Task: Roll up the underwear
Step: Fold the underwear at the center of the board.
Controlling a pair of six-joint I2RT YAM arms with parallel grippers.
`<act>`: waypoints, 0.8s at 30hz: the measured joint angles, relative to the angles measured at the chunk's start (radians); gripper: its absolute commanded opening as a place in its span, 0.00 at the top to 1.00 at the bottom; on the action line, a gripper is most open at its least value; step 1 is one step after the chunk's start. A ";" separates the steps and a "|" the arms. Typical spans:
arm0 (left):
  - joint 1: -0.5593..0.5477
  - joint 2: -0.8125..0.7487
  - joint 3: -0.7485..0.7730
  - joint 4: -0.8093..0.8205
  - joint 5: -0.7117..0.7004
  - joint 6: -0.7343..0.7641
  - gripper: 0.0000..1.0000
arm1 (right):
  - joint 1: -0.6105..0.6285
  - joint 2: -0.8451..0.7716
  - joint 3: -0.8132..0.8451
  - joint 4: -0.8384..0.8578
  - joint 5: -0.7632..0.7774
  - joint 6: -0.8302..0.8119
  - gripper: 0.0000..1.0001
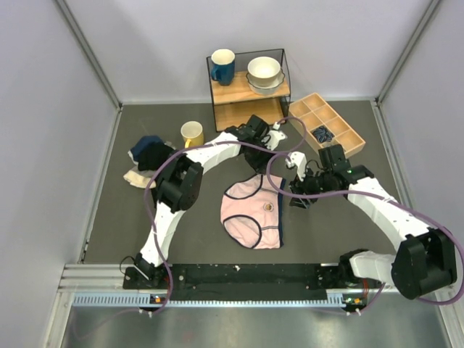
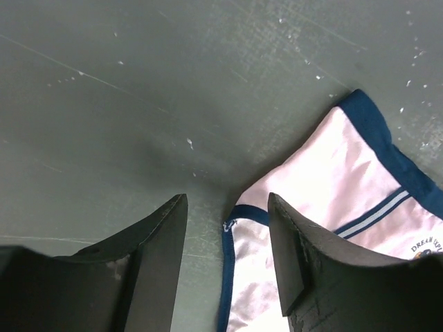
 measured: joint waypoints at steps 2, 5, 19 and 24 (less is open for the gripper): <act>0.007 0.014 0.001 -0.007 0.014 0.001 0.46 | 0.000 0.006 0.000 0.000 0.000 0.000 0.44; 0.019 0.031 0.001 -0.018 0.042 0.002 0.48 | 0.000 0.009 0.000 0.001 -0.003 -0.001 0.44; 0.075 0.049 0.005 -0.019 0.160 -0.053 1.00 | 0.000 0.061 0.001 0.004 0.001 -0.001 0.44; 0.157 0.006 -0.108 0.072 0.244 -0.141 1.00 | 0.000 0.192 0.049 0.006 0.002 0.014 0.44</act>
